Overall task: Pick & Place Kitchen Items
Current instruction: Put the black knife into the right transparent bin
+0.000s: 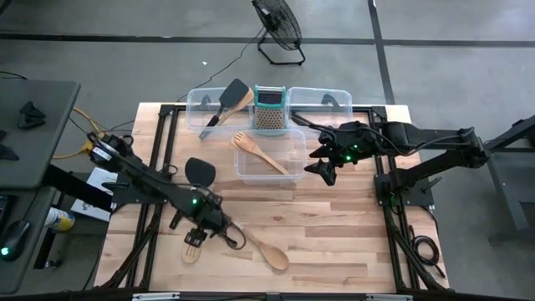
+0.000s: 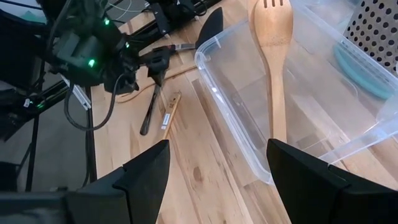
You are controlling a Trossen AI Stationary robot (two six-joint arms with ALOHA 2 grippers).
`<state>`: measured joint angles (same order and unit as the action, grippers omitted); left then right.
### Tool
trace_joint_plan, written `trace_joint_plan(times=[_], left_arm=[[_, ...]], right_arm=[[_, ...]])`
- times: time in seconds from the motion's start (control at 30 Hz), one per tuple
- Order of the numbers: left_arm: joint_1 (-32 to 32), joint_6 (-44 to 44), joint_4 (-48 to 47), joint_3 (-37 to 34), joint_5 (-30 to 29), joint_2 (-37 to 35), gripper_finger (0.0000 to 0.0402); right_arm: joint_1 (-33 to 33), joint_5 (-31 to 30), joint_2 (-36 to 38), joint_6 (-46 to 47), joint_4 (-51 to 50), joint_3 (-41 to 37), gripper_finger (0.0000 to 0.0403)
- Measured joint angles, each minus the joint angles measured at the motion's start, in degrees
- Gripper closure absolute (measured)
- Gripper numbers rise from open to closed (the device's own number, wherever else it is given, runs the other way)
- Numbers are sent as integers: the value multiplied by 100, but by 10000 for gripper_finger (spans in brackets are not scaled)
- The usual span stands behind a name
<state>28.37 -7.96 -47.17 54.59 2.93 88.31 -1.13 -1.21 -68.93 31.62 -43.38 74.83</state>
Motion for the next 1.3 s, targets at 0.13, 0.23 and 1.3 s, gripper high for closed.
trace_joint_plan(times=[0.13,0.23,1.3], left_arm=[[225,65,120,0,-380,121,106],[255,63,137,-19,-444,213,106],[242,64,1105,-815,-509,200,234]], right_arm=[[0,-2,0,-13,1,0,143],[0,-2,0,-15,1,0,143],[-195,-35,0,8,5,0,143]])
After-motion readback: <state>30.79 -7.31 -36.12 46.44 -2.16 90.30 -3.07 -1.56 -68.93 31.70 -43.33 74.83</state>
